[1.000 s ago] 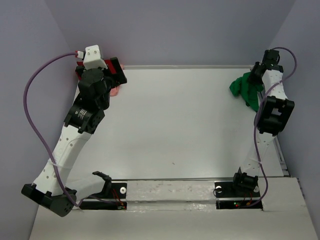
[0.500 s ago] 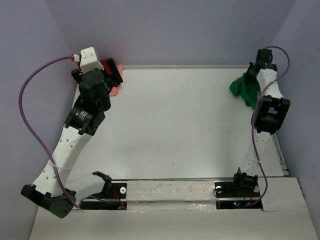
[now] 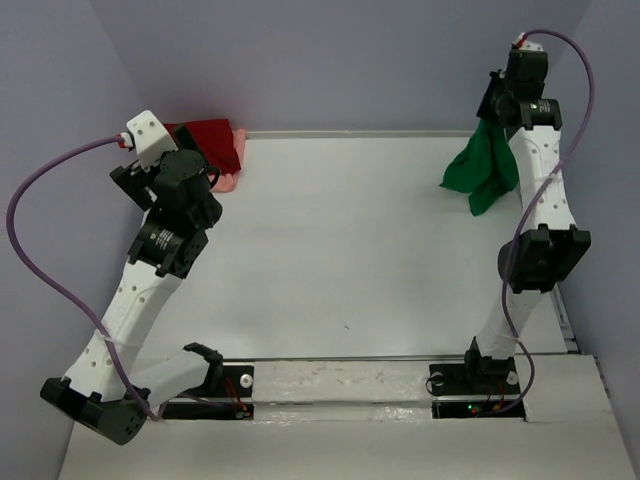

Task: Fold and stack the t-shirts
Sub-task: Grab crumpled tshirt from the corner of the board with the right arm, then move the tshirt to the center of the board

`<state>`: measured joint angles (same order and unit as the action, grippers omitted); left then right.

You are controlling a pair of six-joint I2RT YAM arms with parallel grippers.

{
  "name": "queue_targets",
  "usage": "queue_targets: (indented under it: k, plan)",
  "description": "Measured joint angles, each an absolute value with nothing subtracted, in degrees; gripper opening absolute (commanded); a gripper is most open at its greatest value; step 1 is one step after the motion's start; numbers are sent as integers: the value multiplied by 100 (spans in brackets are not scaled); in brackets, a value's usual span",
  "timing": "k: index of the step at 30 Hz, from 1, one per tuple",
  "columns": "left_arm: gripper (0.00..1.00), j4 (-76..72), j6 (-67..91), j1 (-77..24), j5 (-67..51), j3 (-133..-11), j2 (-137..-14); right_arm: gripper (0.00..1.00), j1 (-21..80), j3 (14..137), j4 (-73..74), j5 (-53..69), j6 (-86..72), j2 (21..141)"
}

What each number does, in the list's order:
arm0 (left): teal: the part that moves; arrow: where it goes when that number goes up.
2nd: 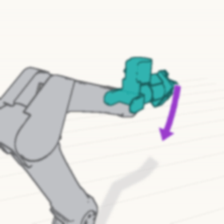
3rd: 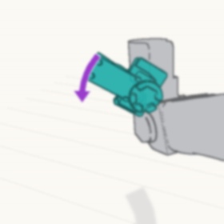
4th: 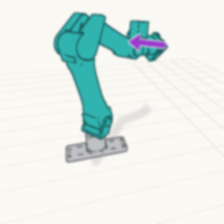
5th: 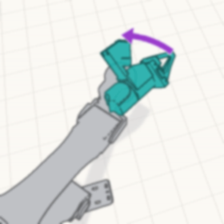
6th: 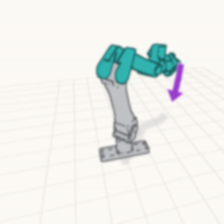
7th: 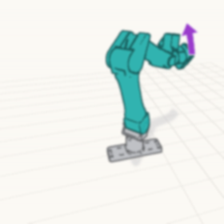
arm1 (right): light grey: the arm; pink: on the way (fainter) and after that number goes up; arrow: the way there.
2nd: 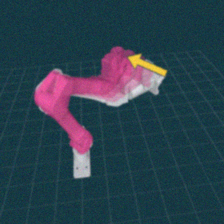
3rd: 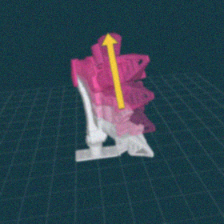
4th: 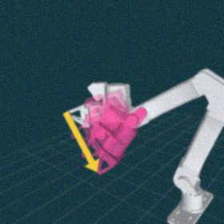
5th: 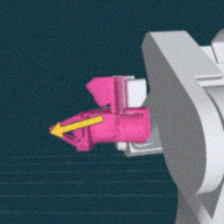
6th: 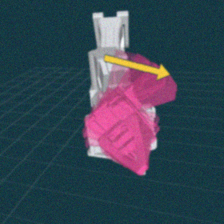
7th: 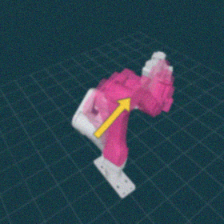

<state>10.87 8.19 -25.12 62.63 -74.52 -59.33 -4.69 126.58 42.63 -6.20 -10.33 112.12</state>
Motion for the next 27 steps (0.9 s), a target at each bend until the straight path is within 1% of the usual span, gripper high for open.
queue_targets:
  k: [2, 5, 9, 11, 12, 17, 18, 19, 21, 24, 27]
  plan:
    - [99, 1081, 792, -2512, 6329, -7413, -5975, 0, 8, 12750, 4344, -873, -923, 10989]
    - [99, 1061, 779, -2512, 6337, -7341, -6029, 0, 1227, 12908, 4528, -1450, -698, 10674]
    - [99, 1048, 790, -2512, 6276, -7271, -6036, 0, 2692, 13625, 4991, -2139, -388, 10565]
    - [99, 1050, 825, -2512, 6243, -7271, -6073, 0, 3559, 14051, 5085, -2700, -106, 10508]
    - [99, 1059, 847, -2512, 6235, -7271, -6095, 0, 4034, 14221, 5068, -3205, 139, 10453]
    - [99, 1149, 1020, -2512, 6147, -7271, -6176, 0, 5859, 14361, 4436, -4906, 1391, 10206]
    - [99, 1162, 1044, -2512, 6143, -7271, -6176, 0, 5953, 14361, 4383, -4991, 1492, 10202]
    - [99, 1175, 1066, -2512, 6143, -7269, -6176, 0, 6189, 14361, 4053, -5426, 1883, 10202]
    - [99, 1186, 1100, -2512, 6145, -7269, -6173, 0, 6208, 14296, 3782, -5763, 2274, 10208]
    - [99, 1190, 1107, -2519, 6149, -7269, -6173, 0, 6097, 13867, 2617, -6361, 3363, 10202]
    - [99, 1194, 1111, -2543, 6147, -7269, -6169, 0, 5741, 13240, 1796, -6608, 3922, 10173]
